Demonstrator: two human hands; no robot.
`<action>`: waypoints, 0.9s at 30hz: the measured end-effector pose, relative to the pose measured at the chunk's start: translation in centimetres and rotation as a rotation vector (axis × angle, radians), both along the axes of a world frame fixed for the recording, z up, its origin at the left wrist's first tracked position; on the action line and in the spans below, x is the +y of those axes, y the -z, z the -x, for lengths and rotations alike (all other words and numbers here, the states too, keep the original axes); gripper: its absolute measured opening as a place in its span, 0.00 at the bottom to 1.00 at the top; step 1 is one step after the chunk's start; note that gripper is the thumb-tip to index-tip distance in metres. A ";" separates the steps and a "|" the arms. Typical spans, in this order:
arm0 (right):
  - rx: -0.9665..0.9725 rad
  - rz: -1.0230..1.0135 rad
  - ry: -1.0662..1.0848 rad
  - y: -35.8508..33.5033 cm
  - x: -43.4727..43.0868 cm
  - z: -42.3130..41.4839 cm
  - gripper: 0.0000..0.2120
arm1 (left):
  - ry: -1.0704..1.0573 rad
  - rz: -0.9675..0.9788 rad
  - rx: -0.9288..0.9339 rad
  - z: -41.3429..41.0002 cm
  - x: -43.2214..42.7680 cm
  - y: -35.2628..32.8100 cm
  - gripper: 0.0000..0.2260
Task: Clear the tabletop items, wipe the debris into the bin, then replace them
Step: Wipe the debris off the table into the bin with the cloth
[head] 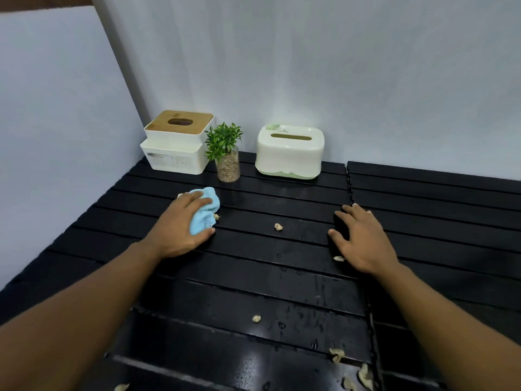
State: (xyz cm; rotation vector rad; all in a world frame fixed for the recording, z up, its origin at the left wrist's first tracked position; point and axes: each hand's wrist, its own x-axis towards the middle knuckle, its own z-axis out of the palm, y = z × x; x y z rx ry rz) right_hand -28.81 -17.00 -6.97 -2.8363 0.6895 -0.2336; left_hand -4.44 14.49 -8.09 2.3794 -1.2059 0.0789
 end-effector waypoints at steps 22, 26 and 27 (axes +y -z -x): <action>-0.046 0.025 -0.012 0.7 0.0 -0.1 0.25 | -0.054 0.022 0.061 1.2 -0.3 -1.0 0.25; -0.045 -0.002 -0.012 0.4 0.0 0.0 0.25 | 0.036 -0.011 0.055 5.5 -4.6 -0.7 0.24; -0.045 -0.012 -0.013 0.4 0.0 0.0 0.25 | 0.076 -0.003 0.060 7.0 -6.0 -0.6 0.23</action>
